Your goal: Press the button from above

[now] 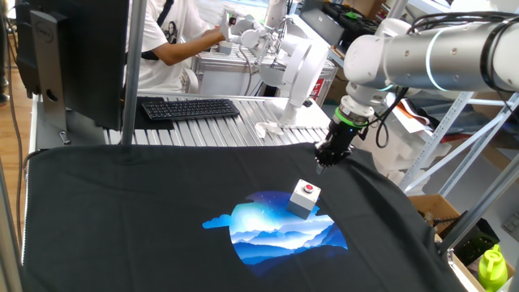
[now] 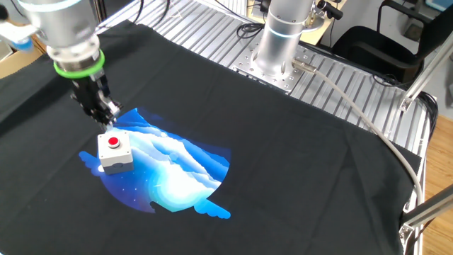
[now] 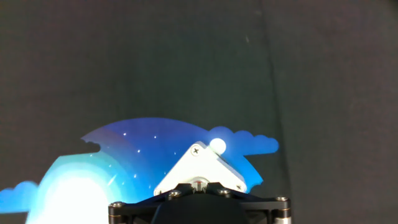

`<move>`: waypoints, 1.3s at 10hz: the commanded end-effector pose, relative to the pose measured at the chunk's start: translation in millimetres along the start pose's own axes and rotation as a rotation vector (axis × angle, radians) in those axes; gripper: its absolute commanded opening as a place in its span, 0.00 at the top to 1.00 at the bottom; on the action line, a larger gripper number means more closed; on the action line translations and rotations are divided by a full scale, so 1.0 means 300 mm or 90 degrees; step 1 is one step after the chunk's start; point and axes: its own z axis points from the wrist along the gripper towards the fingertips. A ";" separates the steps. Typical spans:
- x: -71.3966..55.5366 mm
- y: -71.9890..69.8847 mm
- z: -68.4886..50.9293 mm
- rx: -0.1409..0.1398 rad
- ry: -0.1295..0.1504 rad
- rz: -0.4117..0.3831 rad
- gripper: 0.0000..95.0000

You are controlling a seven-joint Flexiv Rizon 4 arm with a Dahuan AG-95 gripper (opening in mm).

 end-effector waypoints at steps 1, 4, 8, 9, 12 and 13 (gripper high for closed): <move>0.009 0.000 -0.004 0.002 -0.002 0.001 1.00; 0.008 0.001 -0.004 0.000 -0.001 0.003 1.00; 0.009 0.009 -0.017 -0.008 -0.001 0.007 1.00; 0.013 0.028 -0.043 -0.011 0.003 0.013 1.00; 0.041 0.074 -0.084 -0.004 0.005 0.031 1.00; 0.060 0.101 -0.097 0.001 0.005 0.042 1.00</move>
